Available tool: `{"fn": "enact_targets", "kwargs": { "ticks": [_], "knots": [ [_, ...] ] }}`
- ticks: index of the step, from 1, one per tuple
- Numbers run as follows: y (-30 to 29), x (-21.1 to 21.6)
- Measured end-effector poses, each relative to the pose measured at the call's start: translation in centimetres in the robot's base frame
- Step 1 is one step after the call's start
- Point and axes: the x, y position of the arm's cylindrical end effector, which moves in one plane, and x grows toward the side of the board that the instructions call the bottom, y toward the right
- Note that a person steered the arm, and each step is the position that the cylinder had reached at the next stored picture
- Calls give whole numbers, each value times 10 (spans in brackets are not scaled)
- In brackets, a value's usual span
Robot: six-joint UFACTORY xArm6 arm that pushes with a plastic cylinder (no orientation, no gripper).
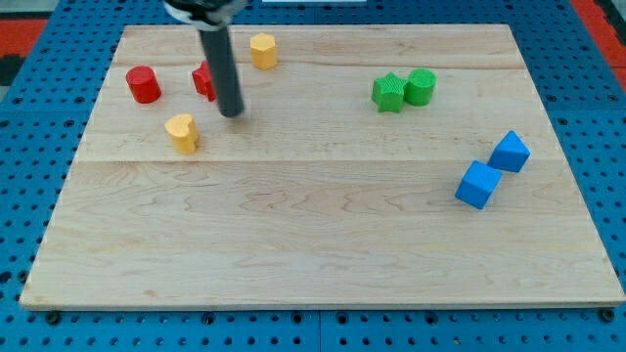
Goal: Move the yellow heart diagonally to the red circle
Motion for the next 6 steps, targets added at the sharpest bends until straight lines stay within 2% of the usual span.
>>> {"fn": "enact_targets", "kwargs": {
  "ticks": [1,2,3,4,5,6],
  "knots": [
    [-25,19],
    [-64,20],
    [-64,8],
    [31,-8],
    [59,-56],
    [32,-102]
  ]
}}
